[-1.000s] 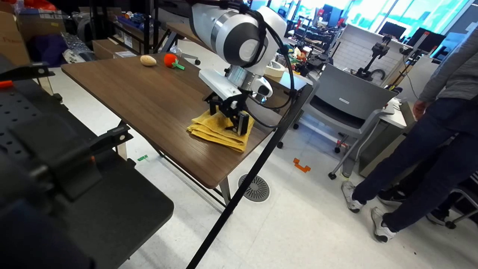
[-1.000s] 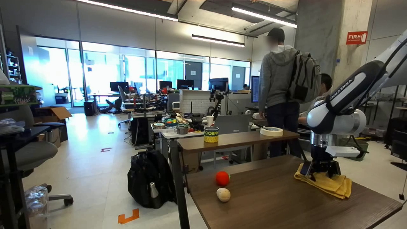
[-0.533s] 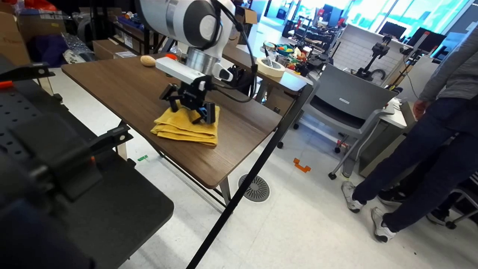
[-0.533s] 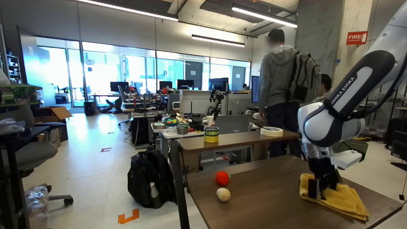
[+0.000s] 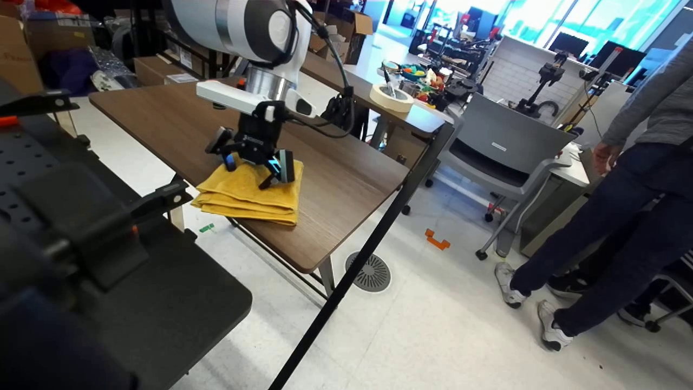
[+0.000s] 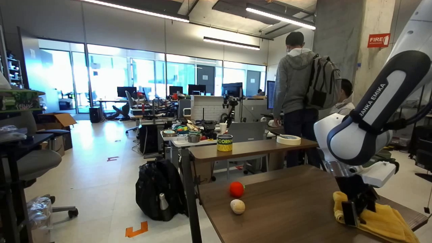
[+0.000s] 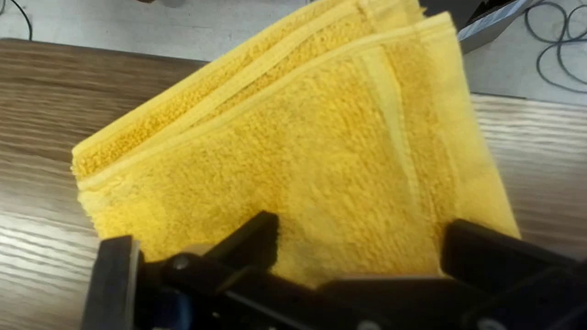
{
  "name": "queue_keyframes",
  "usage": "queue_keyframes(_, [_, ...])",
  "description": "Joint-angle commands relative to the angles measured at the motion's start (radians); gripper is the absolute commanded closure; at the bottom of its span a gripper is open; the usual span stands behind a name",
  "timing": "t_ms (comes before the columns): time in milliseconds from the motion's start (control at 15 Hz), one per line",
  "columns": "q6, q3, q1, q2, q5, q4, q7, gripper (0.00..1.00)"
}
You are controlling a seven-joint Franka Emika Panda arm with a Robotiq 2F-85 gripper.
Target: Wipe the table with the towel
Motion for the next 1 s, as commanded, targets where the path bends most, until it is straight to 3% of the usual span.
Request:
queue_keyframes(0, [0.044,-0.035,-0.102,0.126,0.039,0.137,0.047,0.0])
queue_keyframes(333, [0.039,-0.004,-0.276,0.235,0.183,0.365,0.028,0.0])
queue_keyframes(467, [0.02,0.007,-0.307,0.277,0.235,0.451,0.045,0.0])
queue_keyframes(667, [-0.002,0.03,-0.333,0.325,0.304,0.571,0.08,0.0])
queue_keyframes(933, [-0.017,0.067,-0.306,0.374,0.357,0.738,0.143,0.0])
